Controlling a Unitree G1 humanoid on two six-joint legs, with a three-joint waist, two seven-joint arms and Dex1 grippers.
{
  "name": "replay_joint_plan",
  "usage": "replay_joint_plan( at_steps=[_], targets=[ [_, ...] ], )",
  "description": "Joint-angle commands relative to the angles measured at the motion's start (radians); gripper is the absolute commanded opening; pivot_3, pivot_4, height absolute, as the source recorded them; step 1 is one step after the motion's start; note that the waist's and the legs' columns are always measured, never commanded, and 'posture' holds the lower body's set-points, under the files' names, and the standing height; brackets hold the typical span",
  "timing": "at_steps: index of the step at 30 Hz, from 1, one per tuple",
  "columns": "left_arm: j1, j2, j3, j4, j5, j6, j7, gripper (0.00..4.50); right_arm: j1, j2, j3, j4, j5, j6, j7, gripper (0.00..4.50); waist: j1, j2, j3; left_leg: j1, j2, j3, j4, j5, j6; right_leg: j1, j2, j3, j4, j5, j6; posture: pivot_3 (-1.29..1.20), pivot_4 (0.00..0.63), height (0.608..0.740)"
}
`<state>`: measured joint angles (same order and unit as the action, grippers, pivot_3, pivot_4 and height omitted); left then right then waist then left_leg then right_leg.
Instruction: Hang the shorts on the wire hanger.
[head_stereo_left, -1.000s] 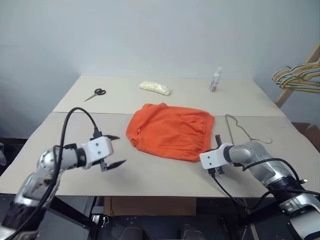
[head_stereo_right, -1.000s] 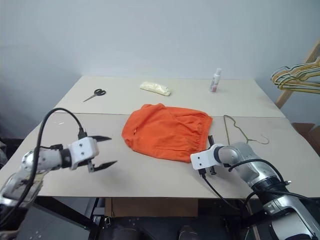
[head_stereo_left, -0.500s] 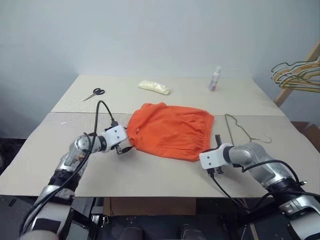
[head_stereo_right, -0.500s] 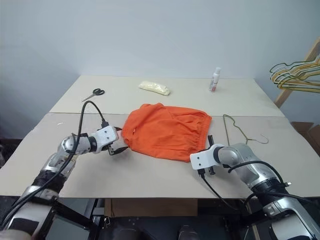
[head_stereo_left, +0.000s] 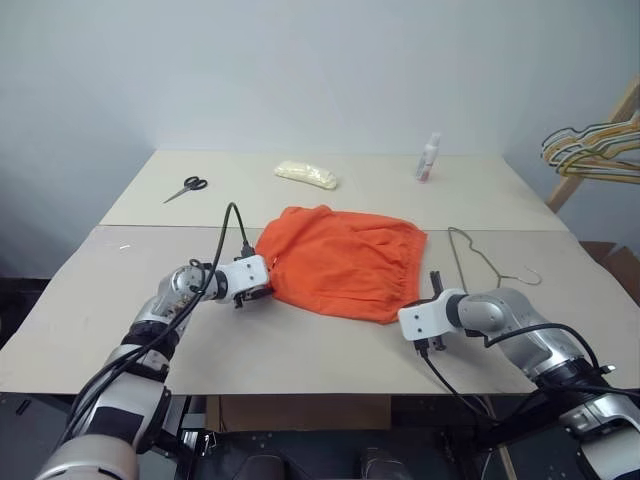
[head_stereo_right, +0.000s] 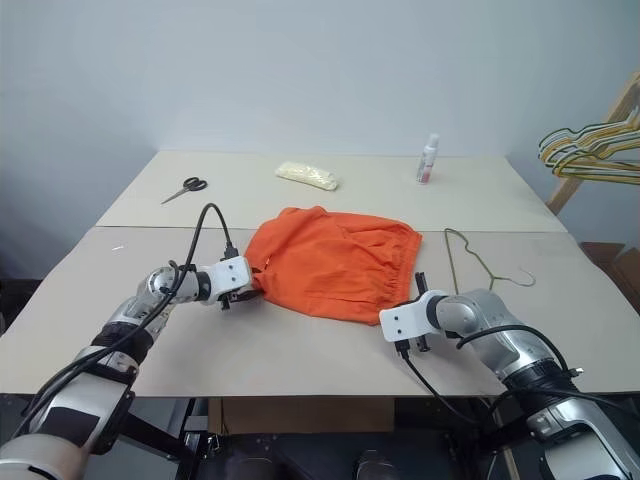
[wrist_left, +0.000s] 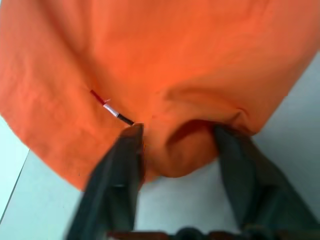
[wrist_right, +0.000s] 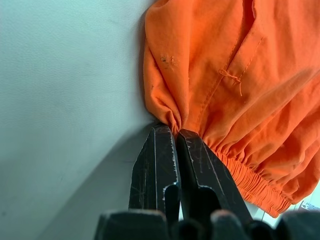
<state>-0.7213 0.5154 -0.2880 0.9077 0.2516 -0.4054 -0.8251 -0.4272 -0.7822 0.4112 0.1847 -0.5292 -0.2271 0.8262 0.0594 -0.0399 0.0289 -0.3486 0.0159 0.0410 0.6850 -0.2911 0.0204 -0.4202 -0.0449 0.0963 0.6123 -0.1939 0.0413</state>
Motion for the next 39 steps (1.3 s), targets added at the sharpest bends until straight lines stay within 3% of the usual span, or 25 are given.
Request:
replay_joint_plan(
  at_steps=[1,4,9,16,23,26,28,31,33,35,39],
  targets=[
    [-0.051,-0.002,-0.007,0.023,0.018,-0.036,0.007,0.91,-0.017,-0.010,-0.034,-0.022,0.012,0.000,-0.004,0.00,0.000,0.000,0.000,0.000,0.000,0.000,0.000,0.000,0.000,0.000,0.000,0.000,0.000,0.000,0.000,0.10,0.000,0.740],
    [-0.060,0.007,-0.018,0.034,0.042,-0.044,0.015,0.04,-0.016,-0.009,-0.036,-0.022,0.013,0.001,-0.005,0.00,-0.001,0.000,0.000,0.000,0.000,0.000,0.000,0.000,0.000,0.000,0.000,0.000,0.000,0.000,0.000,0.10,0.000,0.740],
    [-0.006,0.105,-0.012,-0.055,0.069,-0.077,0.010,0.04,0.003,-0.010,-0.060,-0.057,0.029,0.032,-0.010,0.00,-0.013,0.000,0.000,-0.001,0.000,0.000,0.000,0.000,0.000,-0.001,0.000,0.000,0.000,0.000,0.000,0.10,0.000,0.740],
    [0.217,0.366,0.062,-0.454,-0.081,-0.068,-0.204,0.04,0.096,-0.078,-0.153,-0.258,0.162,0.094,0.097,0.00,-0.024,0.000,0.000,-0.003,0.001,-0.001,0.000,0.000,0.000,-0.003,0.000,0.000,0.002,0.000,0.000,0.11,0.000,0.740],
    [0.495,0.576,0.165,-0.945,-0.371,0.200,-0.430,0.04,0.194,-0.213,-0.211,-0.522,0.414,0.209,0.336,0.00,-0.015,0.000,0.000,-0.002,0.003,0.001,0.001,0.000,0.000,-0.003,-0.001,-0.001,0.002,-0.001,0.001,0.13,0.000,0.740],
    [0.523,0.593,0.181,-1.039,-0.427,0.311,-0.453,0.04,0.162,-0.213,-0.212,-0.537,0.477,0.297,0.376,0.00,-0.015,0.000,0.000,-0.001,0.004,0.001,0.003,0.000,0.000,-0.002,0.000,-0.002,0.002,-0.006,0.007,0.13,0.000,0.740],
    [0.465,0.529,0.166,-1.013,-0.392,0.329,-0.395,0.04,0.091,-0.165,-0.199,-0.477,0.458,0.328,0.343,0.00,-0.015,0.001,0.001,0.001,0.004,0.001,0.005,0.000,0.000,0.000,0.000,-0.002,0.004,-0.006,0.008,0.14,0.000,0.740],
    [0.246,0.340,0.125,-0.868,-0.188,0.363,-0.112,0.04,-0.108,-0.029,-0.183,-0.268,0.348,0.375,0.167,0.00,-0.011,-0.001,0.002,0.007,0.004,0.001,0.009,0.000,0.000,0.005,0.002,-0.002,0.009,-0.009,0.002,0.14,0.000,0.740],
    [0.049,0.199,0.129,-0.716,-0.056,0.437,0.159,0.04,-0.280,0.072,-0.195,-0.091,0.260,0.400,-0.029,0.00,-0.005,-0.002,0.003,0.013,0.003,-0.001,0.008,0.001,0.001,0.012,0.003,-0.002,0.007,-0.004,0.007,0.14,0.000,0.740],
    [-0.135,0.100,0.176,-0.572,0.034,0.461,0.455,0.04,-0.452,0.152,-0.220,0.078,0.179,0.398,-0.273,0.00,-0.002,-0.002,0.003,0.012,0.002,-0.003,0.008,0.001,0.001,0.012,0.003,-0.003,0.006,0.002,-0.001,0.14,0.000,0.740],
    [-0.330,0.067,0.313,-0.499,0.057,0.433,0.780,0.04,-0.655,0.227,-0.306,0.234,0.111,0.322,-0.697,0.00,-0.007,-0.003,0.001,-0.012,0.001,-0.005,0.006,0.003,-0.012,-0.017,0.001,-0.002,0.015,0.003,-0.002,0.13,0.000,0.740]
  ],
)
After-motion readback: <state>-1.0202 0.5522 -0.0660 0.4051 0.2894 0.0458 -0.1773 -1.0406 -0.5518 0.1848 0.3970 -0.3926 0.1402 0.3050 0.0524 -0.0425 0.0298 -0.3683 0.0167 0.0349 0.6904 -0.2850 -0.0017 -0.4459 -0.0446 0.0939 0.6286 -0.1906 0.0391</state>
